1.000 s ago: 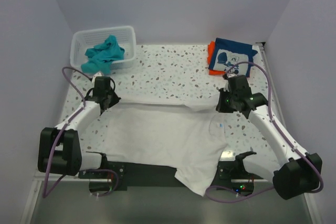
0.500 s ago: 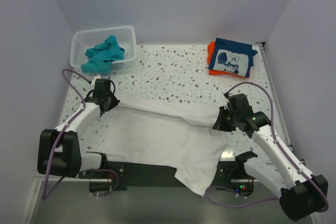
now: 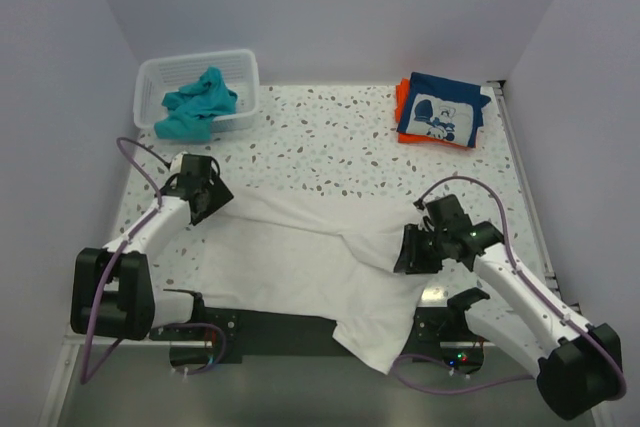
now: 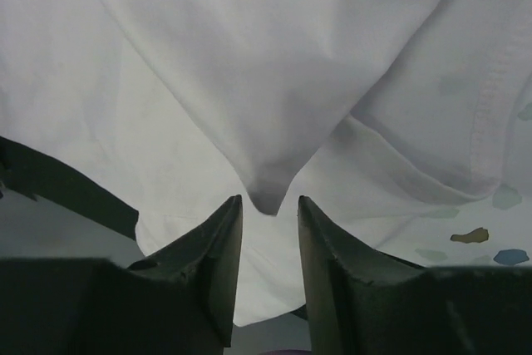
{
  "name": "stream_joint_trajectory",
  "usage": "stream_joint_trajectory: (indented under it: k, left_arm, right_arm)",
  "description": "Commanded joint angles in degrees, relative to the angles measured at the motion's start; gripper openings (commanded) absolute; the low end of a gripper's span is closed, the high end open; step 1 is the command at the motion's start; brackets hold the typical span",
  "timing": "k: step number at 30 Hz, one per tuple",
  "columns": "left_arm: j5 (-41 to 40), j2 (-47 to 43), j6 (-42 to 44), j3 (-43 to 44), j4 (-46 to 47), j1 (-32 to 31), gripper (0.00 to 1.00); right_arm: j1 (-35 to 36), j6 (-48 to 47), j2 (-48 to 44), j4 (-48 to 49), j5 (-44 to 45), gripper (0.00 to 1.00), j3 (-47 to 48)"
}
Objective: Fold and stack the t-shirts
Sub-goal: Fold the tshirt
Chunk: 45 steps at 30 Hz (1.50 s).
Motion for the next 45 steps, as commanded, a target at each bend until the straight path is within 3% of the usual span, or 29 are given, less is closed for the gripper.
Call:
stream_joint_trajectory:
  k: [1, 2, 3, 4, 9, 13, 21, 28, 37, 45]
  left_arm:
    - [-3.25, -2.84, -2.74, 0.68, -3.79, -0.02, 0.78]
    - [-2.81, -3.37, -3.0, 1.38, -3.97, -0.02, 0.86]
    - [-2.54, -3.9, -3.01, 1.91, -4.49, 0.07, 0.92]
    - [-2.02, -5.12, -2.92, 2.35, -4.76, 0.07, 1.0]
    - [-1.14, -5.75, -2.39, 5.95, -6.52, 0.07, 1.0]
    - [4.38, -3.48, -0.99, 6.48, -3.28, -0.02, 1.0]
    - [12.48, 8.03, 0.95, 6.92, 4.81, -1.51, 1.0]
    - [11.7, 16.83, 1.74, 8.24, 5.7, -1.51, 1.0]
    - [9.24, 20.0, 0.95, 8.41, 4.73, -1.07, 1.0]
    - [8.71, 24.13, -0.1, 12.8, 4.38, -0.9, 1.0]
  right_arm:
    - [1.42, -0.07, -2.76, -1.84, -2.6, 0.39, 0.09]
    - [1.69, -0.25, -3.3, -2.28, -2.86, 0.64, 0.35]
    - [1.6, -0.25, -3.91, -2.98, -3.04, 0.72, 1.22]
    - [1.69, -0.25, -4.61, -2.98, -3.22, 0.99, 1.67]
    - [1.69, -2.09, -3.05, -1.94, -1.91, 0.99, 7.19]
    - [1.69, -2.01, 0.99, 1.31, 0.11, 0.99, 10.54]
    - [1.43, -0.95, 17.49, 12.57, 10.39, 0.99, 14.4]
    - [-0.77, -2.36, 32.01, 15.91, 19.1, 0.99, 18.63]
    - [-5.08, -3.68, 44.24, 19.34, 19.37, 0.99, 22.06]
    - [-6.66, -5.43, 56.28, 19.96, 19.72, 0.99, 32.51]
